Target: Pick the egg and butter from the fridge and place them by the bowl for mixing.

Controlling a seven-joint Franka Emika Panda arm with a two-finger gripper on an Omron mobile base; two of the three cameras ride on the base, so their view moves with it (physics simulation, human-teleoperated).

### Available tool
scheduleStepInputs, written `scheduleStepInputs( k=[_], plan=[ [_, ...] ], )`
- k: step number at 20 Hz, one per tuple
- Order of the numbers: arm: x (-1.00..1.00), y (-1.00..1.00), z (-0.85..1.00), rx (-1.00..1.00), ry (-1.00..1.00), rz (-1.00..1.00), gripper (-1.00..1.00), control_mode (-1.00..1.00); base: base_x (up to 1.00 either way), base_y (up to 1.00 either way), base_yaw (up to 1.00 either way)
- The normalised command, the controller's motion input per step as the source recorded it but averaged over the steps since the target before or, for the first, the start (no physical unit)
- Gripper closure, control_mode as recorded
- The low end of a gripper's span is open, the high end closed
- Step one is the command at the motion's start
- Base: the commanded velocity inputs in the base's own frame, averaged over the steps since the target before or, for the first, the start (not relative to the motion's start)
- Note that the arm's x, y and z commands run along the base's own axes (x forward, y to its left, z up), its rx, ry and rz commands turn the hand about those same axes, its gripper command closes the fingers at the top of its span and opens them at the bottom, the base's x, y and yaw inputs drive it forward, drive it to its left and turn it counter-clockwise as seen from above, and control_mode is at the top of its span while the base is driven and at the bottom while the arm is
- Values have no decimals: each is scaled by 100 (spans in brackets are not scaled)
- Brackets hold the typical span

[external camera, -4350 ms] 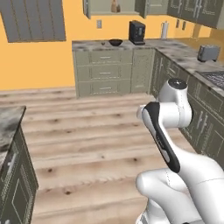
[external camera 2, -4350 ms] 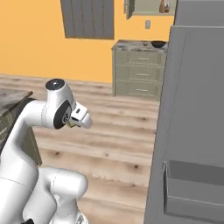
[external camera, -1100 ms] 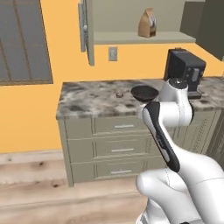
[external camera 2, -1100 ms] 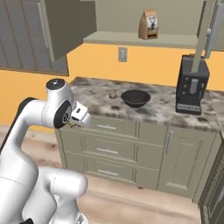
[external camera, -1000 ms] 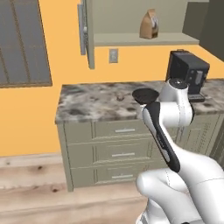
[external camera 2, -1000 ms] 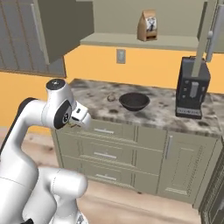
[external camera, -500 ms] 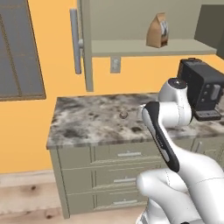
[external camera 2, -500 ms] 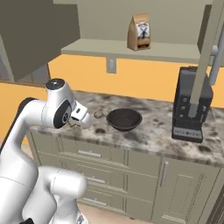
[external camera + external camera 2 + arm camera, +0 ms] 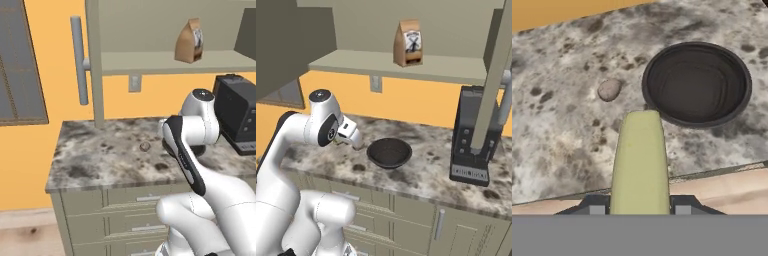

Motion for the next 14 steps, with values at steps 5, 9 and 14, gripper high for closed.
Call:
scheduleStepInputs(
  k=[5, 9, 14],
  plan=[
    [0, 0, 0, 0, 0, 0, 100, 100, 38, -14, 0],
    [0, 0, 0, 0, 0, 0, 100, 100, 30, -7, 0],
    [0, 0, 0, 0, 0, 0, 100, 100, 33, -1, 0]
  ],
)
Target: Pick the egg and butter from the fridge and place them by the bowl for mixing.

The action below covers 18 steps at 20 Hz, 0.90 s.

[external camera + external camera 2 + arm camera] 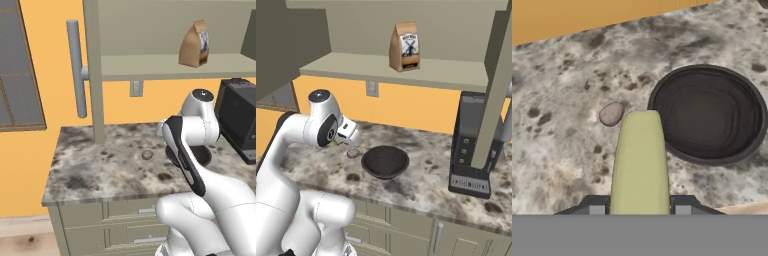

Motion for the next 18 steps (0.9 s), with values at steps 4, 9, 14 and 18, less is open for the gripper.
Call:
scheduleStepInputs(
  k=[4, 9, 14, 18],
  plan=[
    [0, 0, 0, 0, 0, 0, 100, 100, 0, 0, 0],
    [-3, -9, 0, 0, -1, -9, 100, -100, 0, 0, 0],
    [0, -8, -8, 4, -11, 29, 100, -100, 0, 0, 0],
    [0, 9, -24, 0, -1, 73, 100, -100, 0, 0, 0]
  ],
)
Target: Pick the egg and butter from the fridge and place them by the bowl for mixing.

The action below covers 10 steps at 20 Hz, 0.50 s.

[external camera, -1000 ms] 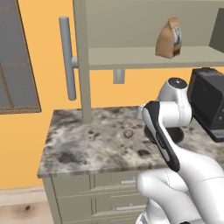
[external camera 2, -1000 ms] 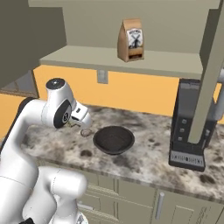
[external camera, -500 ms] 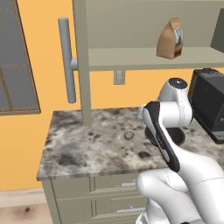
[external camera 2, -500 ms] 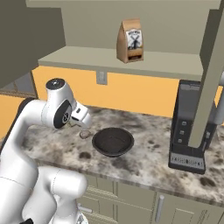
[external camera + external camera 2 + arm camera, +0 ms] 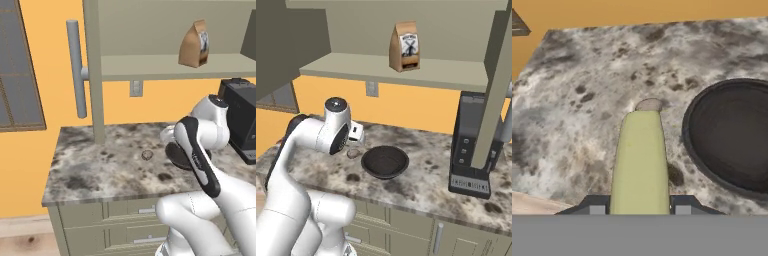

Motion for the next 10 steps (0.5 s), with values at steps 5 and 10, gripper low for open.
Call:
scheduleStepInputs(
  k=[5, 10],
  plan=[
    [11, 23, -41, -7, 9, 60, 100, -100, 0, 0, 0],
    [16, 37, -42, -29, 3, 41, 100, -100, 0, 0, 0]
  ],
)
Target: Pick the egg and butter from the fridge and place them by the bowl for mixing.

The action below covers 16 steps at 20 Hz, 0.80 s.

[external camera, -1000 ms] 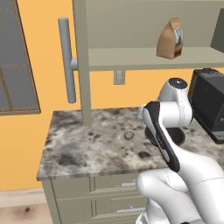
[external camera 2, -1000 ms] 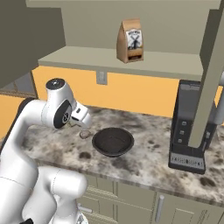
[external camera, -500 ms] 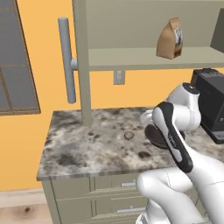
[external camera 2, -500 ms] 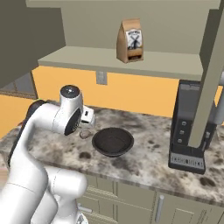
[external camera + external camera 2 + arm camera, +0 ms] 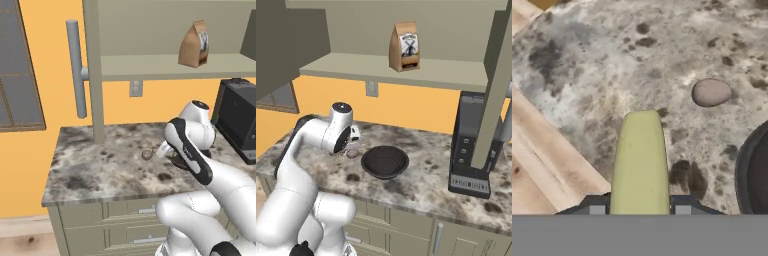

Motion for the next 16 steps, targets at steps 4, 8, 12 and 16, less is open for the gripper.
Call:
scheduleStepInputs(
  k=[4, 8, 12, 16],
  plan=[
    [25, 28, -30, -34, 0, 20, 100, -100, 0, 0, 0],
    [6, 16, -58, -32, 4, 14, 100, -100, 0, 0, 0],
    [18, 0, -44, -19, 0, 21, 100, -100, 0, 0, 0],
    [28, -11, -33, -3, 3, 13, 100, -100, 0, 0, 0]
  ],
)
